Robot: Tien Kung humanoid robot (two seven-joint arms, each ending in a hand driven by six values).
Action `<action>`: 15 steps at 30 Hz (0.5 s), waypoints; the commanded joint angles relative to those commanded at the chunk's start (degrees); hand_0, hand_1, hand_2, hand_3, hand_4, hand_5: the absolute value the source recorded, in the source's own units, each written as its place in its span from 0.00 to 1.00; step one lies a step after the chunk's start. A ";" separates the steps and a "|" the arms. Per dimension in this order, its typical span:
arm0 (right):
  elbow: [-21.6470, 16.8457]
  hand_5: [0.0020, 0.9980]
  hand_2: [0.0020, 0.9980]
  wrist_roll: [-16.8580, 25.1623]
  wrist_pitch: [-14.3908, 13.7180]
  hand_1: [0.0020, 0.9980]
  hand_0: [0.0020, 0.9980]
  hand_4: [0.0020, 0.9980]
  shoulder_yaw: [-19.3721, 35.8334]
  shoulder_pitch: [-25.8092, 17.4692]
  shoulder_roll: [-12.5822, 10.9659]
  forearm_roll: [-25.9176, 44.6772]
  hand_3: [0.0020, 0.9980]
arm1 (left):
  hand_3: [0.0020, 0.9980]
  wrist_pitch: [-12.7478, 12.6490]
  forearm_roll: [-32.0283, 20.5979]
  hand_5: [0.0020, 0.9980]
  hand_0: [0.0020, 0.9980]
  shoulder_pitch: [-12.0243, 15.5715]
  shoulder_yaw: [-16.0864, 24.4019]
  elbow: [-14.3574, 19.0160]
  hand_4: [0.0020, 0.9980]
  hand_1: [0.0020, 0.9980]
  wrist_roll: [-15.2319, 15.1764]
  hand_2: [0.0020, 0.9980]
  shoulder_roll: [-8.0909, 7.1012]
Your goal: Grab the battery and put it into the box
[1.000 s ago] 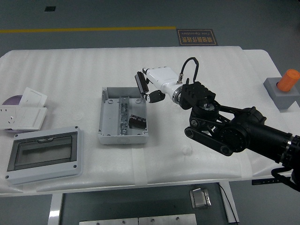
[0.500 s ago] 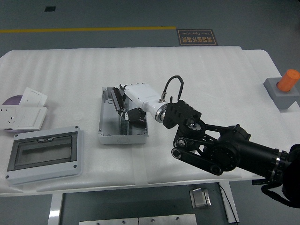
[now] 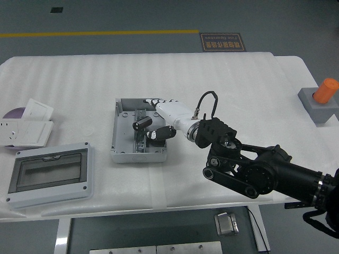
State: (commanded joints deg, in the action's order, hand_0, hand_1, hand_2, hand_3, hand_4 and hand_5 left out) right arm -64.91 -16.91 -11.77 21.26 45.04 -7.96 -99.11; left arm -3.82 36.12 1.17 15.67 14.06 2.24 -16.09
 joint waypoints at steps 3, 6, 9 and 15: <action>-0.62 0.48 0.94 -0.01 0.10 0.90 0.92 0.88 0.89 -0.64 -0.59 0.23 1.00 | 0.58 0.06 0.01 0.49 0.62 0.05 -0.11 0.02 0.50 0.65 0.09 0.44 -0.07; -2.57 0.48 0.94 0.26 -0.20 0.90 0.92 0.88 3.76 -2.56 -2.10 -0.11 1.00 | 0.58 0.08 0.13 0.49 0.62 0.00 -0.03 0.06 0.50 0.65 0.10 0.44 -0.22; -5.36 0.48 0.92 0.83 -1.13 0.89 0.91 0.88 8.01 -5.71 -4.66 -0.44 1.00 | 0.58 0.05 0.21 0.48 0.62 0.09 0.18 0.07 0.49 0.65 0.07 0.44 -0.35; -7.55 0.51 0.90 2.06 -1.89 0.88 0.91 0.91 18.58 -12.39 -11.50 -0.09 1.00 | 0.58 -0.03 -0.23 0.48 0.62 1.07 0.57 -0.13 0.49 0.65 0.15 0.44 0.18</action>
State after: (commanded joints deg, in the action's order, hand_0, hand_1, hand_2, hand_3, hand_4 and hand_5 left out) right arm -72.46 -14.84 -13.66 39.84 32.65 -19.45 -99.20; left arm -3.86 35.89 2.24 16.24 13.93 2.39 -15.91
